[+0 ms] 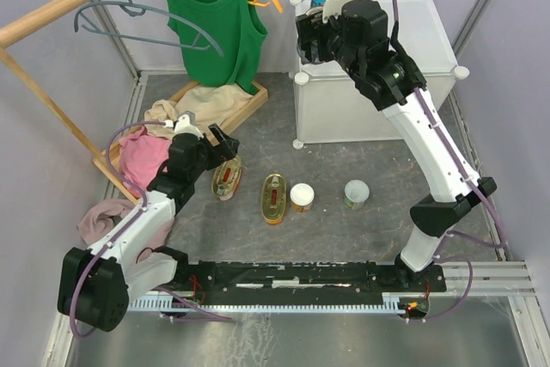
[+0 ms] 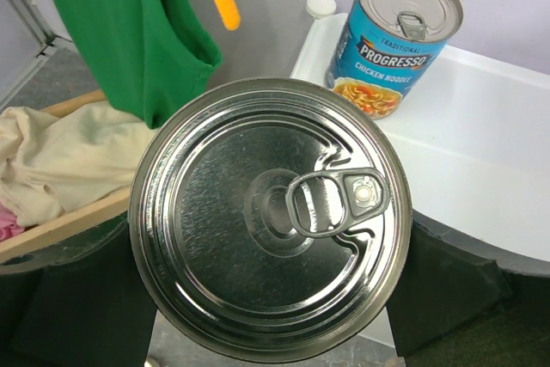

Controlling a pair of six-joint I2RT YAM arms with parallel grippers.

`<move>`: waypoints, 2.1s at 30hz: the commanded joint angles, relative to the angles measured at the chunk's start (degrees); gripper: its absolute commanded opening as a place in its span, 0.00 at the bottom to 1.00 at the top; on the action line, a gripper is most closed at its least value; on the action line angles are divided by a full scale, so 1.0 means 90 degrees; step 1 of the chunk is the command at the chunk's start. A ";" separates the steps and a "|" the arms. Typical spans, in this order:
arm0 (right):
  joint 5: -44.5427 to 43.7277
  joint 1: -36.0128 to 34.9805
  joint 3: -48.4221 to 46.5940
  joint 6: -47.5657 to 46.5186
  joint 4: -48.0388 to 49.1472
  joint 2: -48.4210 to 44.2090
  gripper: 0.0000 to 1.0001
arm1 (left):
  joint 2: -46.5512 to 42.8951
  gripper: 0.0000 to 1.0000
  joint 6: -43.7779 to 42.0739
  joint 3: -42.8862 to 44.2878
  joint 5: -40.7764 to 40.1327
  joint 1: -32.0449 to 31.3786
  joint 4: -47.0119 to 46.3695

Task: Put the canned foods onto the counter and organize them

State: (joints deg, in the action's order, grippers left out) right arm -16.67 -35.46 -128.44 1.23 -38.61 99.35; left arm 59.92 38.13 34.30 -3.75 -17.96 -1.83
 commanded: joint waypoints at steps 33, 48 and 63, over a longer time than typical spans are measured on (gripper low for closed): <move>0.0441 0.1155 -0.1557 0.0841 0.0500 0.0944 0.01 | 0.0448 1.00 0.0197 0.0457 0.0317 0.0071 -0.0285; 0.0463 0.1150 -0.1777 0.0907 0.0252 0.1108 0.01 | 0.0480 1.00 0.0197 0.0334 0.0317 0.0070 -0.0382; 0.0436 0.1163 -0.2013 0.0926 0.0019 0.1457 0.01 | 0.0689 1.00 0.0186 0.0385 0.0337 0.0071 -0.0470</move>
State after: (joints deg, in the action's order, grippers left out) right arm -12.49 -25.17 -141.23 9.15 -47.66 113.82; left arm 65.71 38.15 37.01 -1.32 -17.69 -3.27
